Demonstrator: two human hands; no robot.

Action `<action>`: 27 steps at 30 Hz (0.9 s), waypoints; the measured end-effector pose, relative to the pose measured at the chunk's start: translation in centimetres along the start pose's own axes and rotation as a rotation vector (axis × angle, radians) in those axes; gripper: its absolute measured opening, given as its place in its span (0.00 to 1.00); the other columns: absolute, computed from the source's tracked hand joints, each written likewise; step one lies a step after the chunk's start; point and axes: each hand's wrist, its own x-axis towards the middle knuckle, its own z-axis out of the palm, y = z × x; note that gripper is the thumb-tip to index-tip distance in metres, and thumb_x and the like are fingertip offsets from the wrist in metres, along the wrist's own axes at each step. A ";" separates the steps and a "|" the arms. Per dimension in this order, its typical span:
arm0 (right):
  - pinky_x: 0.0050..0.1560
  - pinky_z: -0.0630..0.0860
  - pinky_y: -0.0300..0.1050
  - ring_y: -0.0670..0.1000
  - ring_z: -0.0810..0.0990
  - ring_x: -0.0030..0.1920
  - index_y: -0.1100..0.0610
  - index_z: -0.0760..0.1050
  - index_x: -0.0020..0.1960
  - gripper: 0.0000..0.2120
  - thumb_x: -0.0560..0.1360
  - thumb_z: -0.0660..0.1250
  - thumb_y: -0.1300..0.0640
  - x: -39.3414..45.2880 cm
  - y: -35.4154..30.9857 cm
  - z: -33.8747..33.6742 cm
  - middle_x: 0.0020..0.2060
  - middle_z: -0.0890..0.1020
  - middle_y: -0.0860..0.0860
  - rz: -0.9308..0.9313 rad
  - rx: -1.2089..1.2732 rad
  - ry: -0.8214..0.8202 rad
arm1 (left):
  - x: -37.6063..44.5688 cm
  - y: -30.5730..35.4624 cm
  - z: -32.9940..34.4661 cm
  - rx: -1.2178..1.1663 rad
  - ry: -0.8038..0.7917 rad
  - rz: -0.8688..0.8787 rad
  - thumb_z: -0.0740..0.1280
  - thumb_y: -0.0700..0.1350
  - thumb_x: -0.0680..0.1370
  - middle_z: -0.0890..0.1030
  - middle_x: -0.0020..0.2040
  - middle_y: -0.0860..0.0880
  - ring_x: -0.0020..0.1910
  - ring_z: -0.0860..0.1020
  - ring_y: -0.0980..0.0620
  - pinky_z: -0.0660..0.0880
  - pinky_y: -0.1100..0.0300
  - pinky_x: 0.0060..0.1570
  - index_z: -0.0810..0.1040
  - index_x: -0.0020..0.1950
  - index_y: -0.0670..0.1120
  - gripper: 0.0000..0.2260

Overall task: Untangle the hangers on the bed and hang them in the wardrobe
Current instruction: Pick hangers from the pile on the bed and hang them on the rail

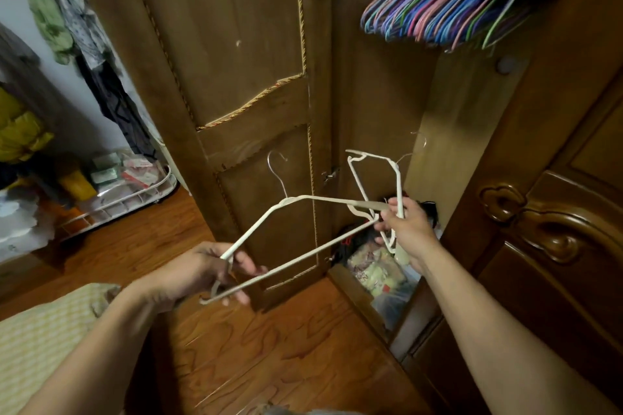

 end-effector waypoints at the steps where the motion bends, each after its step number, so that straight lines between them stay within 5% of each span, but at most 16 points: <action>1: 0.36 0.82 0.50 0.51 0.80 0.40 0.56 0.70 0.61 0.10 0.81 0.64 0.64 0.3 -0.5 -0.2 0.48 0.79 0.58 -0.016 -0.019 -0.012 | 0.7 0.6 -0.9 0.018 -0.030 -0.013 0.61 0.33 0.68 0.80 0.62 0.37 0.49 0.81 0.31 0.80 0.54 0.37 0.77 0.56 0.32 0.18; 8: 0.42 0.83 0.61 0.51 0.77 0.36 0.59 0.73 0.56 0.05 0.81 0.64 0.61 3.6 -2.4 0.0 0.43 0.79 0.56 -0.054 -0.194 -0.082 | 6.6 5.5 -7.7 0.115 -0.151 -0.033 0.60 0.33 0.61 0.81 0.60 0.35 0.37 0.83 0.36 0.78 0.58 0.27 0.74 0.54 0.29 0.22; 13: 0.35 0.82 0.53 0.51 0.77 0.32 0.60 0.73 0.57 0.06 0.81 0.64 0.61 6.6 -2.4 2.1 0.47 0.80 0.58 -0.038 -0.262 0.007 | 11.8 8.0 -12.7 0.233 -0.225 -0.016 0.60 0.33 0.63 0.82 0.59 0.36 0.39 0.83 0.36 0.78 0.58 0.29 0.75 0.55 0.29 0.22; 17: 0.36 0.82 0.58 0.52 0.77 0.34 0.51 0.74 0.53 0.03 0.81 0.63 0.57 8.0 -1.7 3.1 0.41 0.80 0.56 -0.077 -0.418 0.270 | 16.1 10.4 -14.4 0.435 -0.252 0.042 0.59 0.31 0.70 0.84 0.56 0.42 0.41 0.83 0.38 0.77 0.59 0.31 0.78 0.58 0.34 0.17; 20: 0.38 0.80 0.59 0.55 0.77 0.35 0.46 0.67 0.47 0.04 0.80 0.61 0.52 8.3 -2.3 2.6 0.36 0.77 0.52 -0.125 -0.630 0.525 | 18.7 12.8 -13.4 0.678 -0.209 0.123 0.57 0.33 0.80 0.84 0.42 0.44 0.35 0.82 0.49 0.74 0.61 0.30 0.80 0.56 0.45 0.14; 24: 0.26 0.70 0.43 0.50 0.71 0.28 0.50 0.70 0.45 0.07 0.82 0.61 0.54 7.6 -7.3 3.8 0.38 0.78 0.58 -0.149 -0.292 0.609 | 21.7 15.2 -10.5 1.025 -0.209 0.232 0.60 0.39 0.81 0.84 0.45 0.46 0.36 0.80 0.54 0.76 0.61 0.34 0.80 0.52 0.55 0.13; 27: 0.25 0.67 0.41 0.48 0.69 0.23 0.59 0.76 0.46 0.14 0.81 0.64 0.48 7.6 -10.3 4.5 0.32 0.80 0.56 -0.059 -0.054 0.596 | 23.0 16.0 -8.1 1.368 -0.179 0.376 0.60 0.40 0.78 0.81 0.56 0.51 0.50 0.80 0.53 0.79 0.56 0.51 0.77 0.62 0.56 0.17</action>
